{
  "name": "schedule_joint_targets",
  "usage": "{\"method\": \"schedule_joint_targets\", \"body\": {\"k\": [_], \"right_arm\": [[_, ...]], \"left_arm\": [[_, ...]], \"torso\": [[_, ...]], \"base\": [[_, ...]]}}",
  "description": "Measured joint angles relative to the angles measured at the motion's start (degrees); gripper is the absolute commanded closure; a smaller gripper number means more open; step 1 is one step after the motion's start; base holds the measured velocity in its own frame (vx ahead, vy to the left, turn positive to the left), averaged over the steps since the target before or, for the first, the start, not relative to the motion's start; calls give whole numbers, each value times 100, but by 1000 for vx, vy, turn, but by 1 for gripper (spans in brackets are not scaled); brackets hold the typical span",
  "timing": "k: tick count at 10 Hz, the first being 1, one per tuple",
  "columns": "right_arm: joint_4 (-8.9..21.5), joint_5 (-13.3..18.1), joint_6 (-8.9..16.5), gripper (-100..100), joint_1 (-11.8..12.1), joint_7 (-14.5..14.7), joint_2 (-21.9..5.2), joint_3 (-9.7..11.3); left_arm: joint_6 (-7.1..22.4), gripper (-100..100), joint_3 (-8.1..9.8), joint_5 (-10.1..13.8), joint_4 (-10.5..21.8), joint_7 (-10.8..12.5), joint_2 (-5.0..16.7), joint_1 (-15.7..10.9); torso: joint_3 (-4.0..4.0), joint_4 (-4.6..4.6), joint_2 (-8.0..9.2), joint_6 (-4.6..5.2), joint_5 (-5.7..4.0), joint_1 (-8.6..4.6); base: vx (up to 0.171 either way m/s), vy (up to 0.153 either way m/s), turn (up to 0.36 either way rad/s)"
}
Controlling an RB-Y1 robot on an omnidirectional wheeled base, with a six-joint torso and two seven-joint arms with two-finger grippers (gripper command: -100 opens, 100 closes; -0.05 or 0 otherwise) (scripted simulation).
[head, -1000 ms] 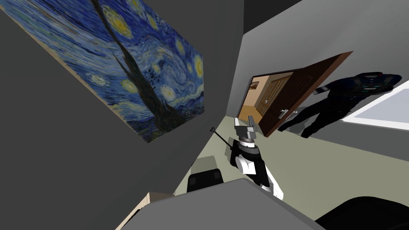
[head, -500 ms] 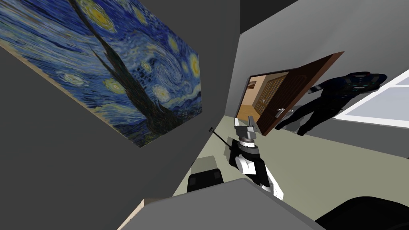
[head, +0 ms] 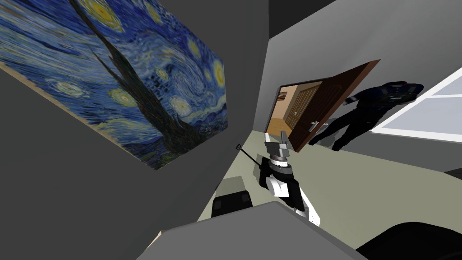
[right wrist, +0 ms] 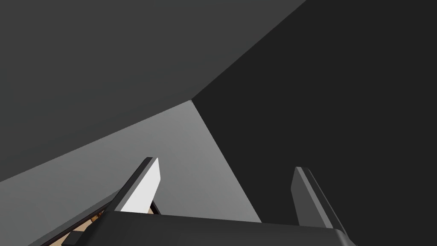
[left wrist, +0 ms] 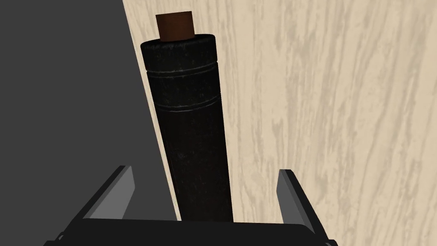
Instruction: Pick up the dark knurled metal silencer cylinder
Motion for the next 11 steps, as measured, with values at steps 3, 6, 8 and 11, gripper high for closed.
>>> {"method": "schedule_joint_targets", "body": {"k": [3, 6, 8, 11], "right_arm": [[0, 0, 0, 0, 0, 0, 1, 0], [0, 0, 0, 0, 0, 0, 1, 1], [0, 0, 0, 0, 0, 0, 1, 1], [0, 0, 0, 0, 0, 0, 1, 1]], "left_arm": [[76, -100, -31, 102, 86, -21, 84, -22], [-34, -100, -78, -167, 309, 70, -61, -261], [-75, 100, -86, -411, 348, 225, -161, -349], [-80, 100, -77, -404, 342, 229, -154, -351]], "torso": [[4, 2, 7, -1, -3, -19], [6, 2, 9, -1, -4, -26], [5, 2, 8, -2, -5, -28], [6, 0, 11, -3, 10, -15]], "base": [[-1, 30, -5], [-5, 10, -9], [0, 0, 0], [0, 0, 0]]}}
